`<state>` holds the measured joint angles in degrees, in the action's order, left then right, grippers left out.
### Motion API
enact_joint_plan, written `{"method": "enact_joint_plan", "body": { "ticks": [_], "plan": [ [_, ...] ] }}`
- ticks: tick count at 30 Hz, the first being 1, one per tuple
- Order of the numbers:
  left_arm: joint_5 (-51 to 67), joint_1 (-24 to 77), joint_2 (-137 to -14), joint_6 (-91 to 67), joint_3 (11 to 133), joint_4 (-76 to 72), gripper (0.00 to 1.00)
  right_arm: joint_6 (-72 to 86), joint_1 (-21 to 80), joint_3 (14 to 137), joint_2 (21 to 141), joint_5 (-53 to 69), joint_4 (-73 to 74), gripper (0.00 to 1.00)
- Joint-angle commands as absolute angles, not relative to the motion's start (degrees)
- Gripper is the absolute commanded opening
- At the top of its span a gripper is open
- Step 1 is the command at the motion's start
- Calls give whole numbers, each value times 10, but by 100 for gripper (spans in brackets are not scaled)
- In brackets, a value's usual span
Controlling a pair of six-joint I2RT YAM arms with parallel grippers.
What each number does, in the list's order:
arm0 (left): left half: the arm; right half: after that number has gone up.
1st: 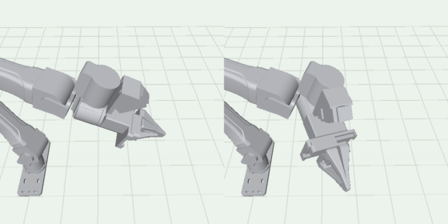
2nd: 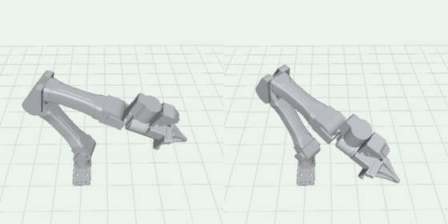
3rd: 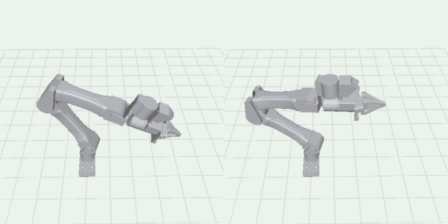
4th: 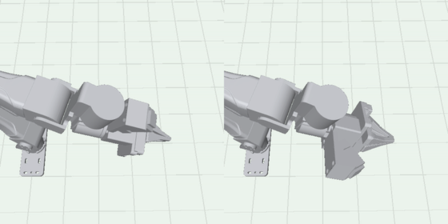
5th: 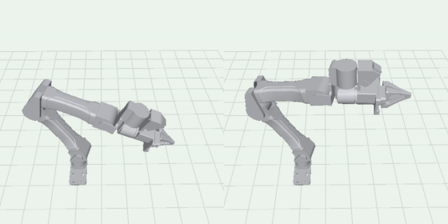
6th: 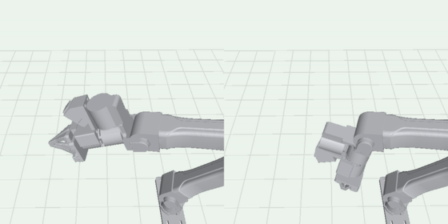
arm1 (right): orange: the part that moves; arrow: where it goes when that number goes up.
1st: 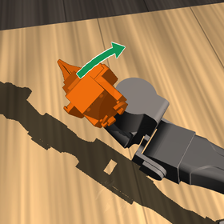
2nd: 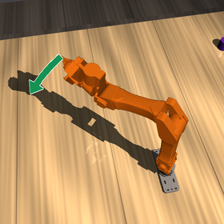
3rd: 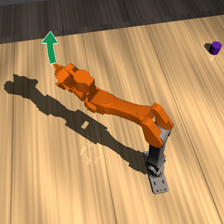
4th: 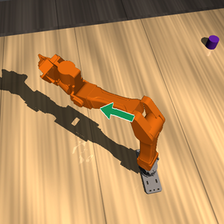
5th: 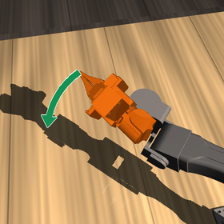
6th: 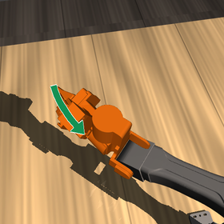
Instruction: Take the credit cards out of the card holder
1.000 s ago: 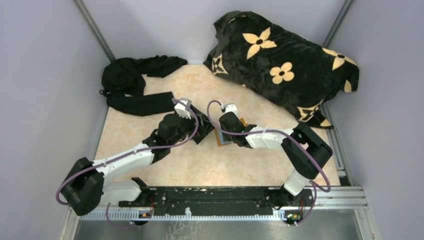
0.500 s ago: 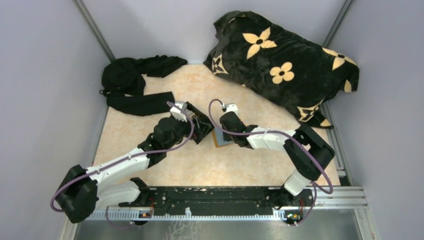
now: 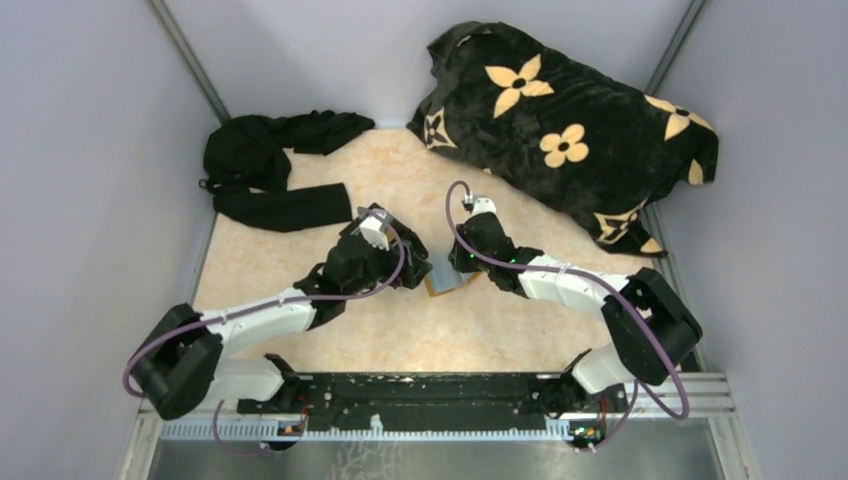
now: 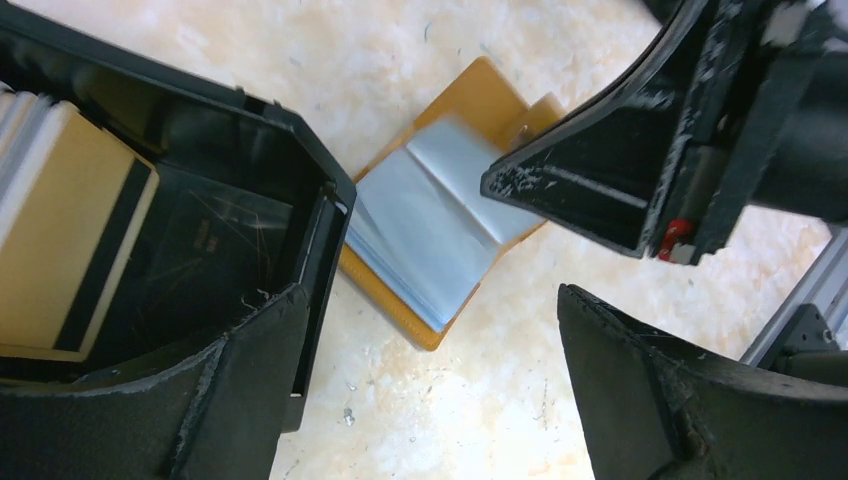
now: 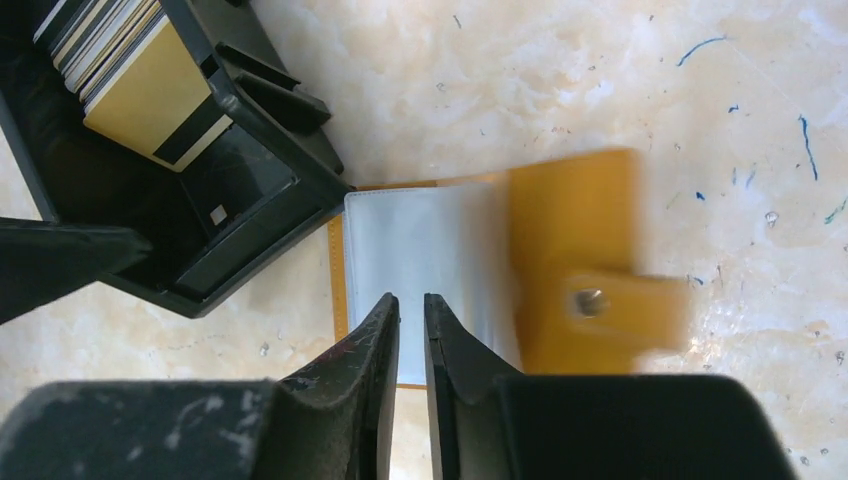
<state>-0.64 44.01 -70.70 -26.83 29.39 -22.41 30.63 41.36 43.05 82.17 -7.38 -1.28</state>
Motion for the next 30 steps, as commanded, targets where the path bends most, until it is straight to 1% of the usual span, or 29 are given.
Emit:
{"method": "enact_joint_plan", "body": {
  "ticks": [1, 4, 6, 8, 11, 14, 15, 19, 23, 26, 29, 30],
  "plan": [
    [11, 446, -745, -272, 322, -238, 99, 316, 400, 422, 827, -36, -65, 17],
    [7, 447, -759, -268, 341, -217, 99, 320, 390, 420, 828, -33, -59, 22],
    [-1, 447, -764, -261, 349, -211, 99, 287, 389, 420, 825, -29, -63, 31],
    [-23, 447, -759, -256, 350, -212, 99, 259, 391, 430, 824, -24, -54, 35],
    [-79, 447, -733, -256, 336, -221, 99, 222, 409, 445, 827, -38, -43, 41],
    [-151, 447, -688, -269, 319, -214, 98, 190, 438, 467, 838, -70, -25, 53],
    [-167, 447, -672, -272, 312, -214, 98, 183, 447, 474, 844, -78, -22, 55],
    [-209, 447, -626, -267, 295, -195, 97, 178, 475, 491, 887, -98, -20, 55],
    [-246, 447, -611, -274, 295, -157, 97, 178, 505, 517, 931, -144, 10, 53],
    [-264, 447, -604, -271, 285, -168, 96, 181, 517, 518, 941, -166, 10, 51],
    [-275, 447, -599, -269, 285, -168, 96, 194, 519, 524, 964, -182, 28, 42],
    [-278, 447, -598, -275, 287, -163, 96, 197, 519, 525, 963, -188, 33, 35]
  ]
}}
